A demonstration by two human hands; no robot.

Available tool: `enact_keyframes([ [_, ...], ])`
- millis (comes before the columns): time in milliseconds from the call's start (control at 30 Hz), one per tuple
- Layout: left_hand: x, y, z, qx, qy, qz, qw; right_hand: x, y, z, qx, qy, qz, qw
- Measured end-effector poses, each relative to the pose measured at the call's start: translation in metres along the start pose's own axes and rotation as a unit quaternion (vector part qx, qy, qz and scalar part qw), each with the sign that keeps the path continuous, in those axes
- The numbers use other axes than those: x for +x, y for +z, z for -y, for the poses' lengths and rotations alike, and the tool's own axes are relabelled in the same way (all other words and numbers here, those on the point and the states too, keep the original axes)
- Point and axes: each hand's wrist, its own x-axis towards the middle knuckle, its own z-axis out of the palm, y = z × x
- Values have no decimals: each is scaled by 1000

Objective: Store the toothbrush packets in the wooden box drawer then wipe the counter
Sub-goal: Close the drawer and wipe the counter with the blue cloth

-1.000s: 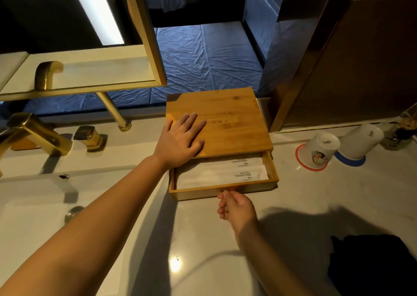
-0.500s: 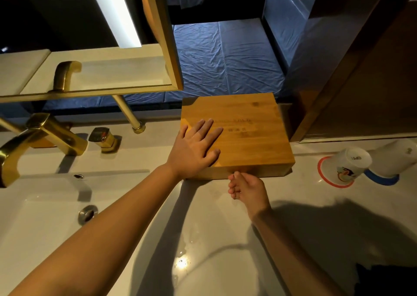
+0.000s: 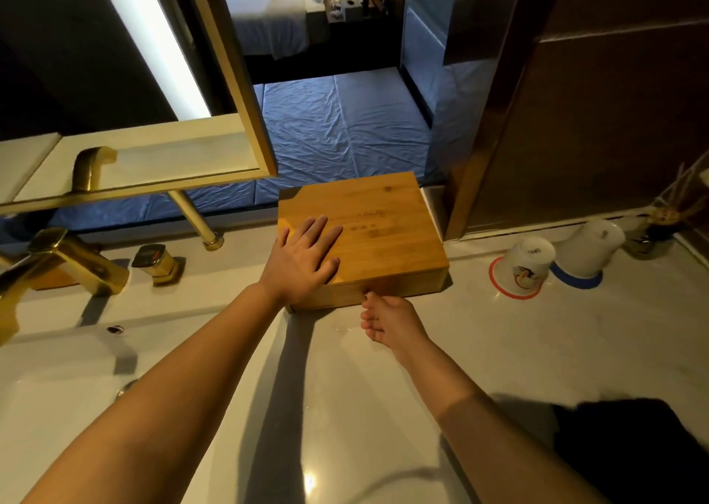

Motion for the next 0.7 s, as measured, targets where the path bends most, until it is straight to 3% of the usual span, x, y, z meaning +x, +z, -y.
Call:
enact_keyframes([
  [133,1,-1,0,1,0,14,1000,-25,-15,-7,-156,-61,-30,985],
  [267,7,-13,-6,60,-36,64,995,-63,-43,-19,-355,-130,-56,924],
  [367,-6,-29,-33,49,-74,-15,996,-90,-69,-23,-476,-209,-80,850],
  [500,-66,-37,-97,-115,-138,-165,970,-121,-113,-34,-596,-306,-118,733],
  [600,-123,-22,-157,-141,-141,-193,961,-142,-154,-51,-608,-341,-125,706],
  [700,-172,7,-219,-162,-162,-168,959,-163,-199,-68,-603,-363,-110,702],
])
